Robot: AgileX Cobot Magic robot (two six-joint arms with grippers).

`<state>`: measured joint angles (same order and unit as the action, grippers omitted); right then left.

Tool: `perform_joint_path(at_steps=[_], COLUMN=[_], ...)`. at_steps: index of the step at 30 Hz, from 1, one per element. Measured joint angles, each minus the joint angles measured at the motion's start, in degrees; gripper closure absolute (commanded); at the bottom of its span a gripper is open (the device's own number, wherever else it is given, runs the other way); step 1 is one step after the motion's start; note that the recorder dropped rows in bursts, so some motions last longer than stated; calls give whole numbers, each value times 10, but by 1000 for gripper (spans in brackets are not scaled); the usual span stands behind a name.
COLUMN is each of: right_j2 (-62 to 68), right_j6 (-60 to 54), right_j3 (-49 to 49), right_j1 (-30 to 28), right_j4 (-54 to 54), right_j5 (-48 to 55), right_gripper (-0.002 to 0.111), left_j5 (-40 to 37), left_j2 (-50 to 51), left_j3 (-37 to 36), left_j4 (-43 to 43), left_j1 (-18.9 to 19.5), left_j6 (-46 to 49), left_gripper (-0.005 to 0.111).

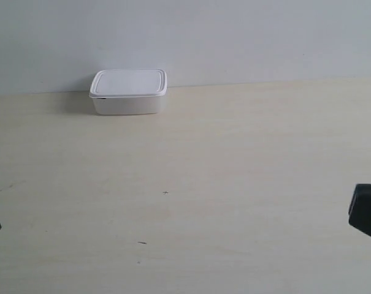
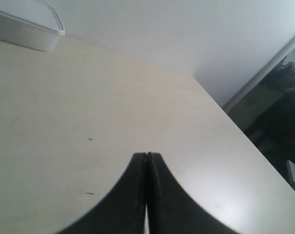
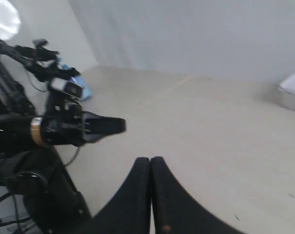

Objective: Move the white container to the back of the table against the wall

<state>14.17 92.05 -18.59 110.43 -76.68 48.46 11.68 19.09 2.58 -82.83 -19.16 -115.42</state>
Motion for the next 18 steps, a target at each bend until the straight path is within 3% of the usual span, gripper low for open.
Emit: perform_joint_path(at_steps=[9, 18], right_j2=[-90, -130], right_j6=[32, 42], right_j3=[77, 150], right_j1=[0, 0], right_j4=[-158, -200], right_j5=[-187, -207], right_gripper=[108, 108], left_j5=[28, 59], left_j2=[-95, -173], left_j3=[-25, -25], left_j4=[17, -3], left_j1=[0, 0], left_j6=[25, 52], left_gripper=[107, 107])
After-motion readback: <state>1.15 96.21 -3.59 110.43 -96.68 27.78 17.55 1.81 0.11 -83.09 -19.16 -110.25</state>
